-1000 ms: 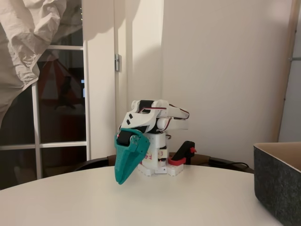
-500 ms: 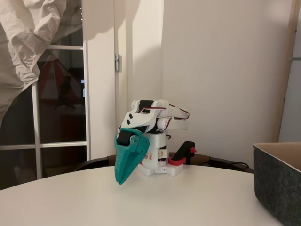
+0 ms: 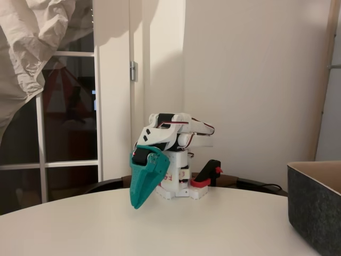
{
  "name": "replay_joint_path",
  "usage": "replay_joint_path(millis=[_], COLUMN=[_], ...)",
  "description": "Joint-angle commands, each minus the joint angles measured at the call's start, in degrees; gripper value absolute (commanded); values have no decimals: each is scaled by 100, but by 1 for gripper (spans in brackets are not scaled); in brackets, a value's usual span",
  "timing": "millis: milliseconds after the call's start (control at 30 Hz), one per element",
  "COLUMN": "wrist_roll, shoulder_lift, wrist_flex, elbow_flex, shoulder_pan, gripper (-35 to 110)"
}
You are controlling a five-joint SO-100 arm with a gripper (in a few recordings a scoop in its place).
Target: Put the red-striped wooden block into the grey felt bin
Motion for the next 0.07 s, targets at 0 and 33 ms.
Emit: replay_joint_path(millis=[0, 33], wrist_roll=[53, 53], shoulder_lift=[167, 167], wrist_flex=[-9, -9], elbow_flex=[44, 44], shoulder_pan=[0, 0], gripper=[0, 0])
